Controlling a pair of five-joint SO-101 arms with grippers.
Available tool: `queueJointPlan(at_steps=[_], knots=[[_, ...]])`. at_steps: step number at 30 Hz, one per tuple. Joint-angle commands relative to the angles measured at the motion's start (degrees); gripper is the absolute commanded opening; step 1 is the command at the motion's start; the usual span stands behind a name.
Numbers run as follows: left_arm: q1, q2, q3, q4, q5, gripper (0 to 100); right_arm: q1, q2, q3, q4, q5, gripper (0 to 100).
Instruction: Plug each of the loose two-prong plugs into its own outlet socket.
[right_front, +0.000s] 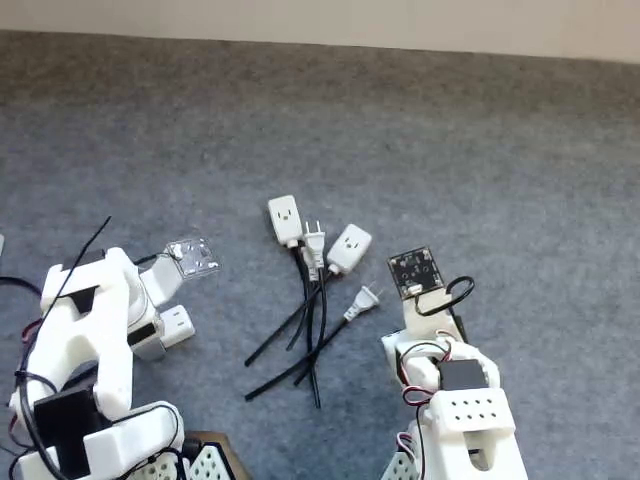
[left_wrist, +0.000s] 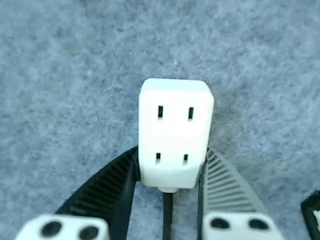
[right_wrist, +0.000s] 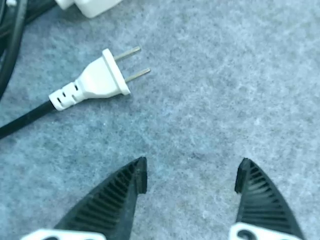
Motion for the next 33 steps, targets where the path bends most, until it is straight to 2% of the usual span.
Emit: queueJointPlan(at_steps=[1,7,13,17,21,23,27,33], knots=[[5.2,-1.3,-1.3,-3.5,-0.1,0,-0.5,-0.7,-0.1,-0.8,0.5,27.8],[18.9,-0.7,-4.7,-2.3,9.8,0,-0.5,-0.6,-0.1,-0.8,0.5,27.8],[27.8,-0.7,-6.1,-2.3,13.8,0,-0.5,-0.7,-0.1,-0.8,0.5,27.8],[27.6,-0.7,-7.2,-2.3,16.6,3,-0.5,-0.7,-0.1,-0.8,0.5,27.8],[24.8,-1.3,-7.8,0.8,16.4,22,-0.5,-0.7,-0.1,-0.8,0.5,27.8],[23.8,-1.4,-9.2,3.3,16.3,29,-0.5,-0.7,-0.1,-0.8,0.5,27.8],[21.7,-1.4,-13.5,11.3,9.1,27,-0.5,-0.7,-0.1,-0.8,0.5,27.8],[15.7,-1.4,-26.0,22.0,8.4,20,-0.6,-0.6,-0.1,-0.8,0.5,27.8]])
